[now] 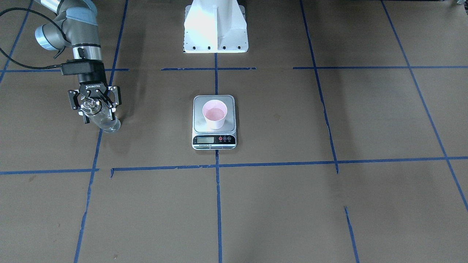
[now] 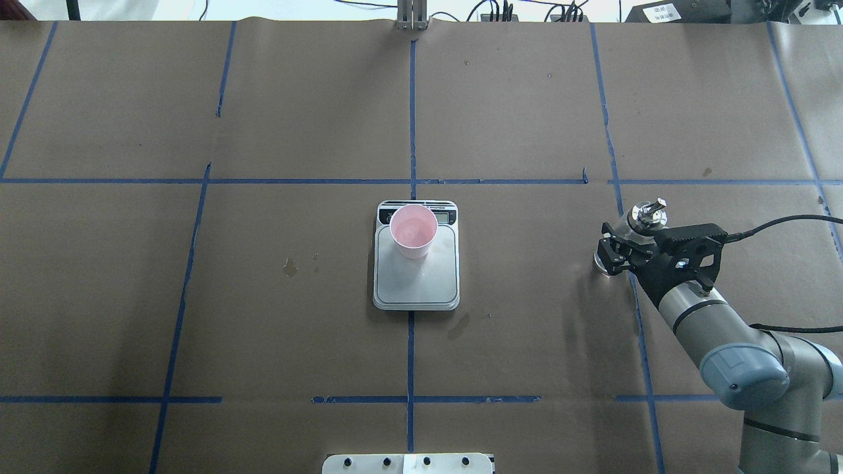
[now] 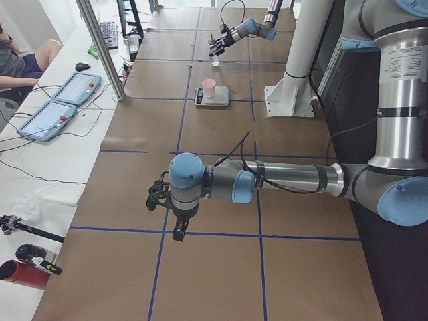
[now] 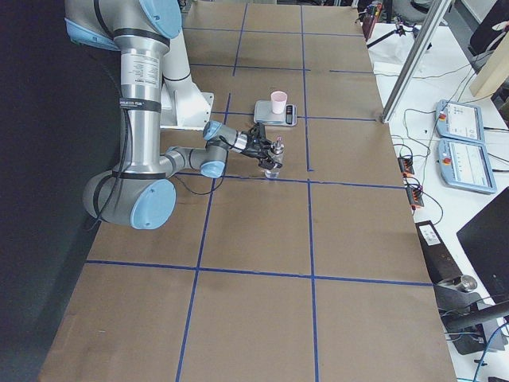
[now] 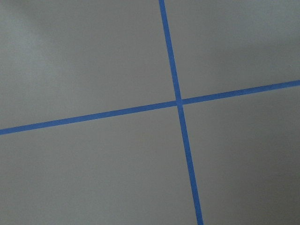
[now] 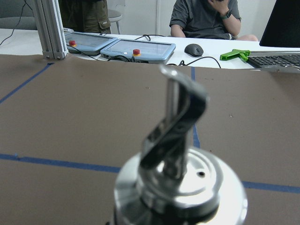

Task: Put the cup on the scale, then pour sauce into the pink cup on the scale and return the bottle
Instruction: 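Lower the bottle to its original spot with the right gripper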

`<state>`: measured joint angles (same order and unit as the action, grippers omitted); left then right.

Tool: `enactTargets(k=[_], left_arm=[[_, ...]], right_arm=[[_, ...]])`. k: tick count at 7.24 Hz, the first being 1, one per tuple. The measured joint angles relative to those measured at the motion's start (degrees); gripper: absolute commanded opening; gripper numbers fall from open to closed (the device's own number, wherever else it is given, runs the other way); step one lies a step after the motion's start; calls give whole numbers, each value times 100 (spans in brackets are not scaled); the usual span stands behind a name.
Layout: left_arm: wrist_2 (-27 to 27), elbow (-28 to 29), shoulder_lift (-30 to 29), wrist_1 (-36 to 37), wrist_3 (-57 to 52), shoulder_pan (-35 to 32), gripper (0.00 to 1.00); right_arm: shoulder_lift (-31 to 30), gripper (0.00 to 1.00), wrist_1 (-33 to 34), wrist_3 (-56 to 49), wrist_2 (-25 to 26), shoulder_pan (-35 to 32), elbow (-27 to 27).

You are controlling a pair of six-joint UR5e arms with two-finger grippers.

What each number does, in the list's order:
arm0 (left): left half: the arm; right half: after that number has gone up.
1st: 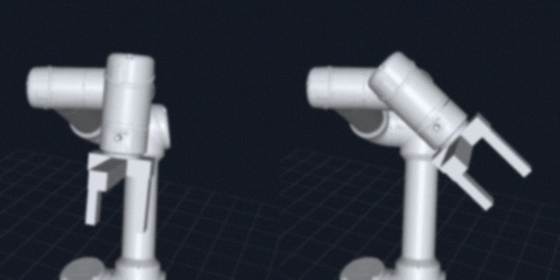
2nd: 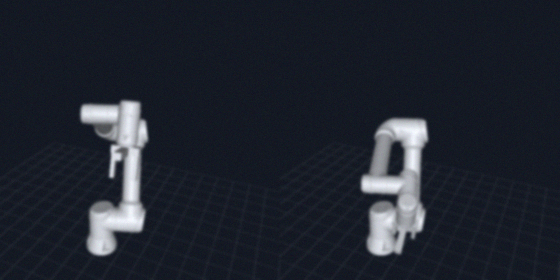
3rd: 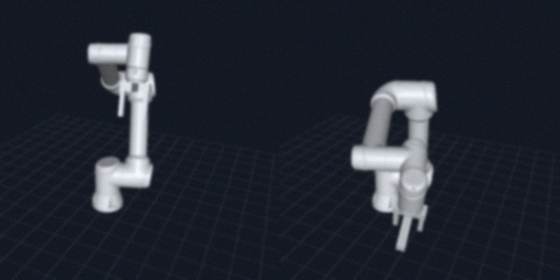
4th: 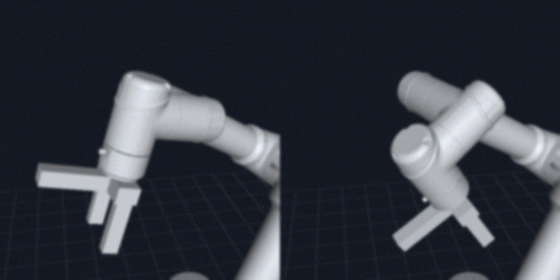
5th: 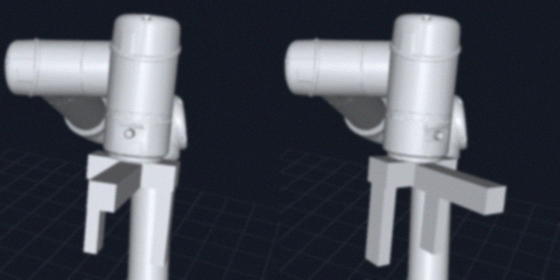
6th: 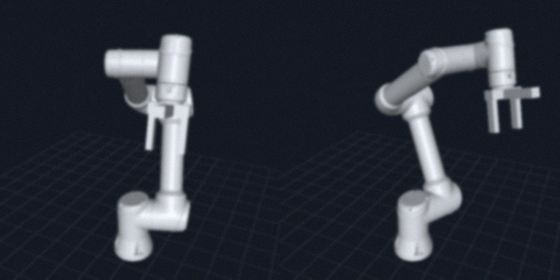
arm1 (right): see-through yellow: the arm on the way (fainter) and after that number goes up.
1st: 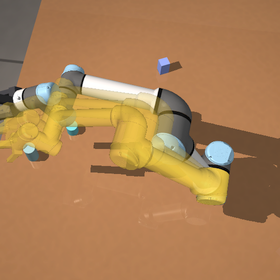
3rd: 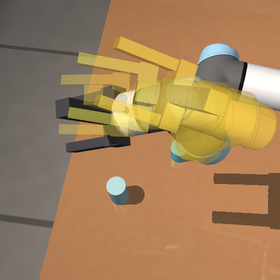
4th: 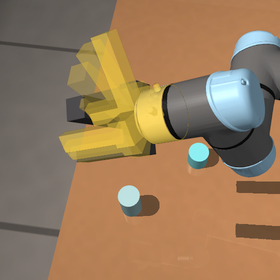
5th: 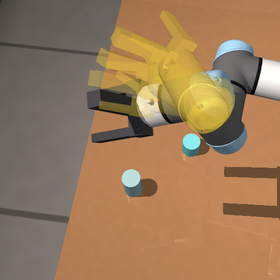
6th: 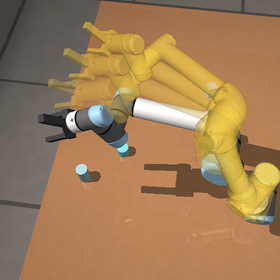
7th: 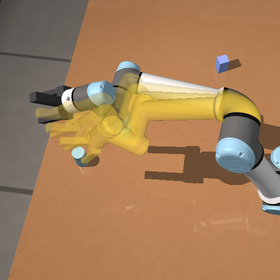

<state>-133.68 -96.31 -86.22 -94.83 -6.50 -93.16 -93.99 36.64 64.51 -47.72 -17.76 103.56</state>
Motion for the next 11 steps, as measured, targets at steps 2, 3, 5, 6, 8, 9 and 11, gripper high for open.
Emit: enactTargets(k=[2, 3, 5, 6, 8, 9, 11], left_arm=[[0, 5, 0, 0, 0, 0, 100], [0, 6, 0, 0, 0, 0, 100], [0, 2, 0, 0, 0, 2, 100], [0, -1, 0, 0, 0, 5, 100], [0, -2, -6, 0, 0, 8, 100], [0, -2, -7, 0, 0, 9, 100], [0, -2, -9, 0, 0, 9, 100]], right_arm=[[3, 100, 1, 0, 65, 6, -3], [3, 100, 1, 2, 85, 7, -2], [3, 100, 1, 2, 139, 24, -8], [3, 100, 1, 1, 175, 46, -25], [-2, 100, 1, 0, 232, 119, -56], [-4, 100, 1, 2, 269, 175, -56], [-14, 100, 1, 8, 409, 330, -61]])
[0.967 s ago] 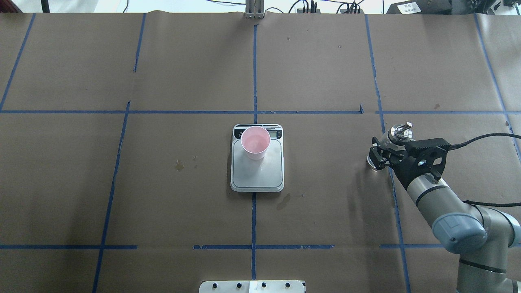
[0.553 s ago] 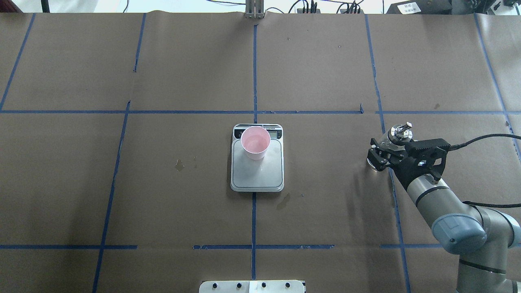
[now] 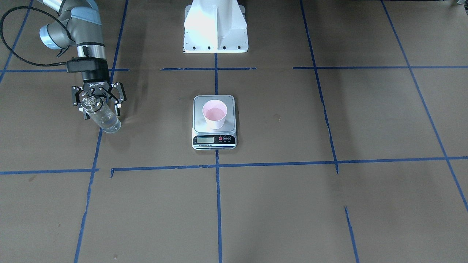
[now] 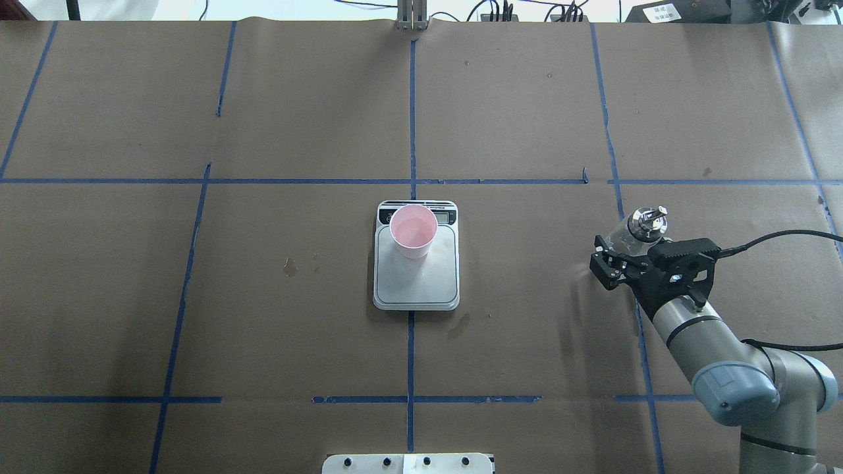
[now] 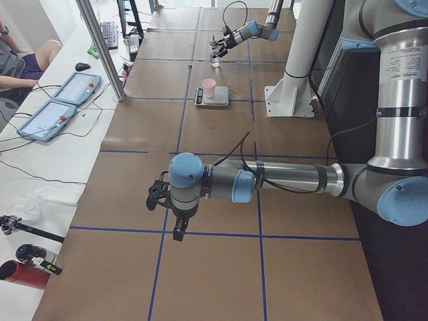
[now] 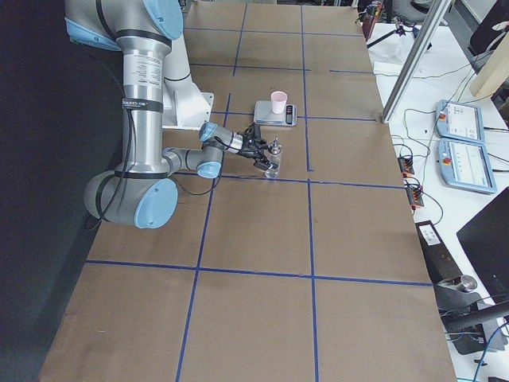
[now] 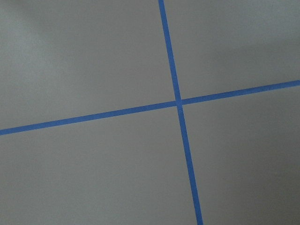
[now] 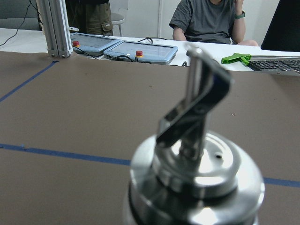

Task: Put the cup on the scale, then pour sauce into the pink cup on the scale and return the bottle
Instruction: 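Lower the bottle to its original spot with the right gripper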

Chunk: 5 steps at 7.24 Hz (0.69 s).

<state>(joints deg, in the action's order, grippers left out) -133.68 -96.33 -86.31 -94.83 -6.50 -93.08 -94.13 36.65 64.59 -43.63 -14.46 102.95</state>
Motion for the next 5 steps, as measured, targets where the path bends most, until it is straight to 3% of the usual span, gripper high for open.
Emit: enactTargets(k=[5], left_arm=[[0, 8, 8, 2, 0, 0, 100]], right_arm=[[-121, 100, -32, 3, 223, 237, 5]])
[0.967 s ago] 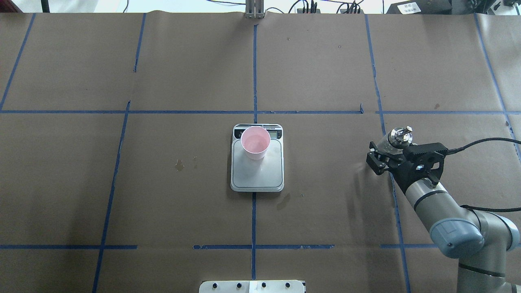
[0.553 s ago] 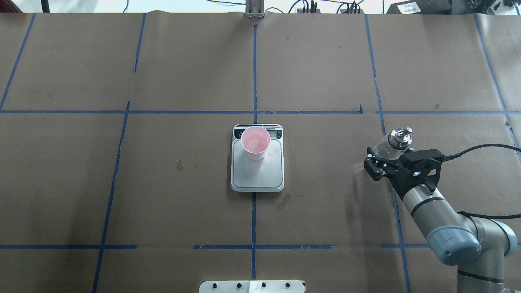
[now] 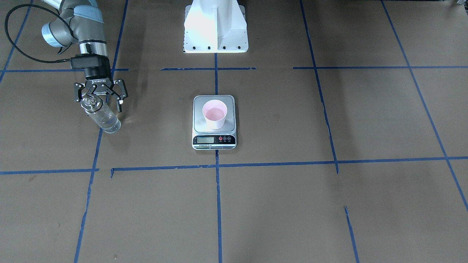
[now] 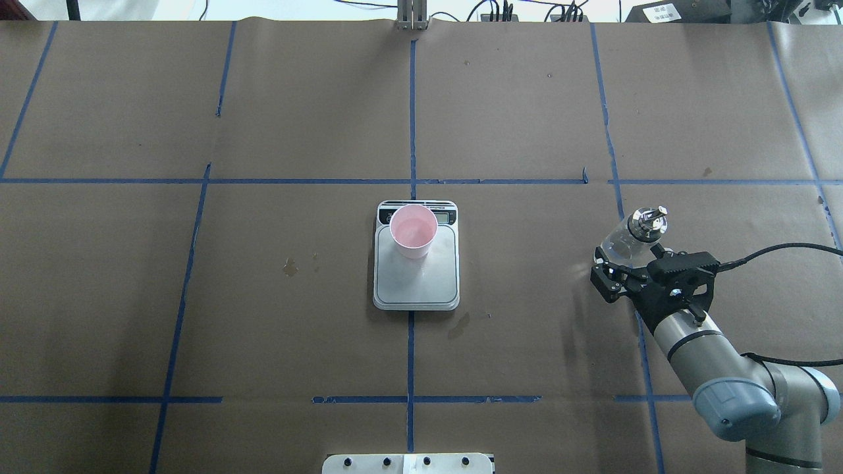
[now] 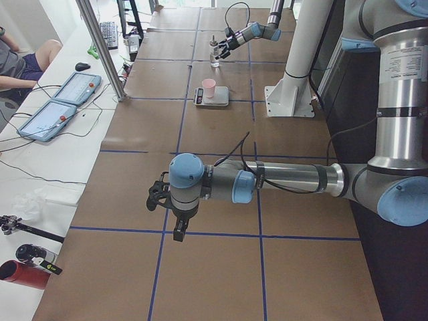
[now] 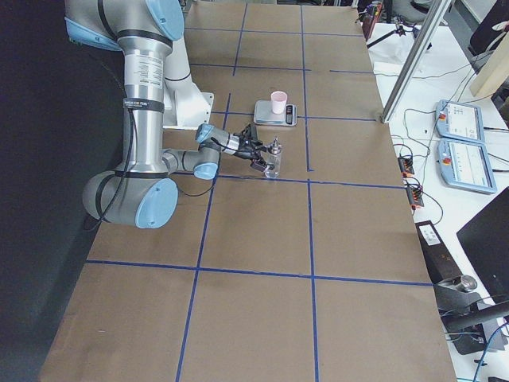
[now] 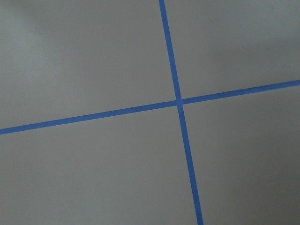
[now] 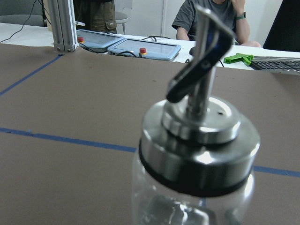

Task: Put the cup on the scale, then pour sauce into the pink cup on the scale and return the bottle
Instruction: 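Lower the bottle to its original spot with the right gripper, then open the right gripper and withdraw it from the bottle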

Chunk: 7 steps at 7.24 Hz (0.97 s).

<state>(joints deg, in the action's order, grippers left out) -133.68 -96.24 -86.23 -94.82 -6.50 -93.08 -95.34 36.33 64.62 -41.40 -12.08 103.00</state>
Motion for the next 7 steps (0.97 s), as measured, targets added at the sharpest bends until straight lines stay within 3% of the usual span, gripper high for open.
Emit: enactTargets(k=[4, 7], left_arm=[[0, -8, 1, 7, 0, 0, 100], [0, -9, 1, 1, 0, -1, 100]], right_arm=[[-248, 100, -149, 156, 392, 411, 32], [-690, 100, -689, 204, 653, 760, 36]])
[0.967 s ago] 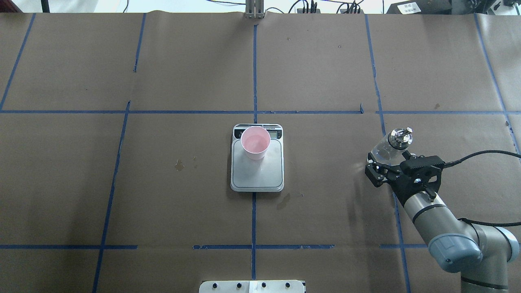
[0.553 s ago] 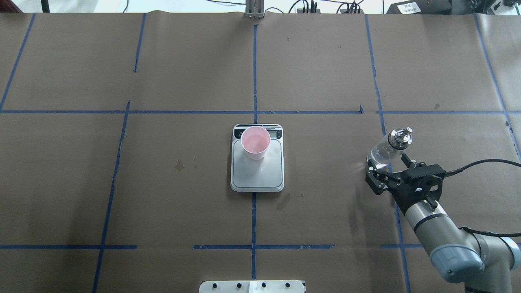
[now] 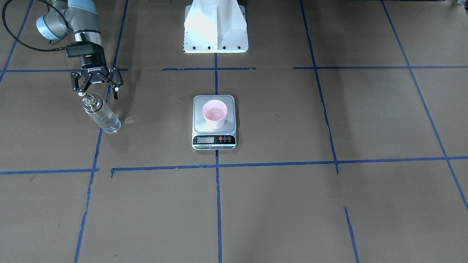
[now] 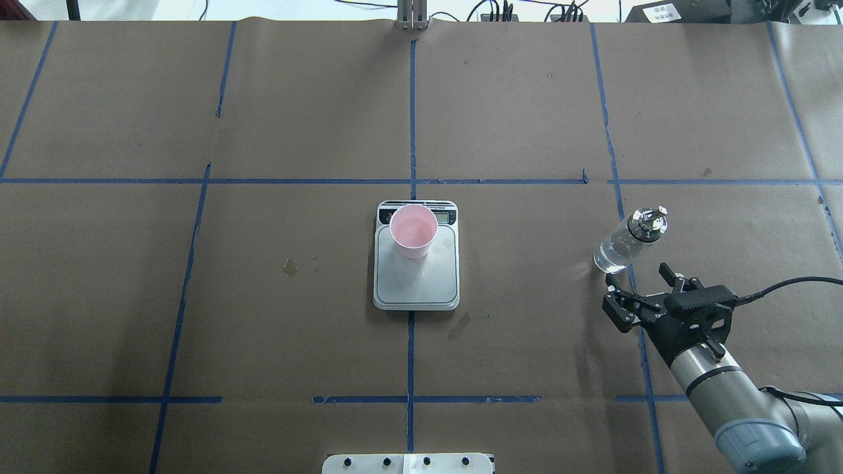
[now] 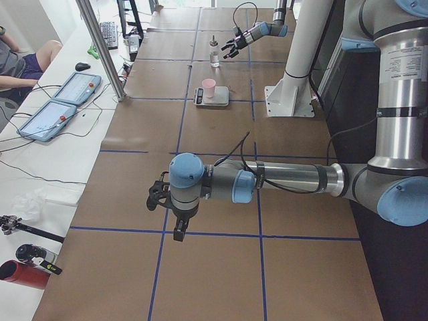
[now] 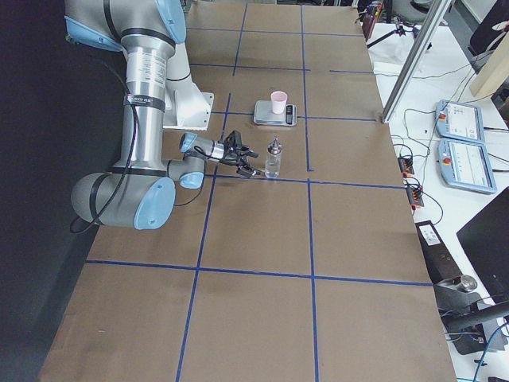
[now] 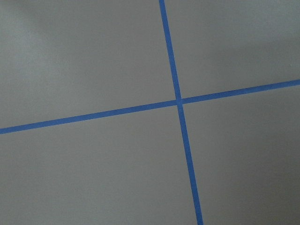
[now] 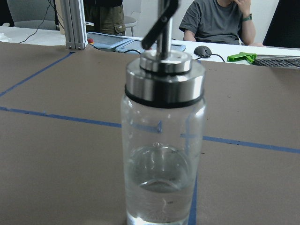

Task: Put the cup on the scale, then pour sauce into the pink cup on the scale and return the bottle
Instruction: 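Open the right gripper and withdraw it from the bottle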

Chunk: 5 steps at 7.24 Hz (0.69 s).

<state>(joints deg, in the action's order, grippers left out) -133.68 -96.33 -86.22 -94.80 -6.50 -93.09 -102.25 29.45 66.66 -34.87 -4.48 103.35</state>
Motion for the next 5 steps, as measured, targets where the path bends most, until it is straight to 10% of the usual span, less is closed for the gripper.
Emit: enactTargets(k=[5], left_arm=[[0, -3, 0, -5, 0, 1, 100]], right_arm=[[-958, 100, -1031, -181, -340, -34, -57]])
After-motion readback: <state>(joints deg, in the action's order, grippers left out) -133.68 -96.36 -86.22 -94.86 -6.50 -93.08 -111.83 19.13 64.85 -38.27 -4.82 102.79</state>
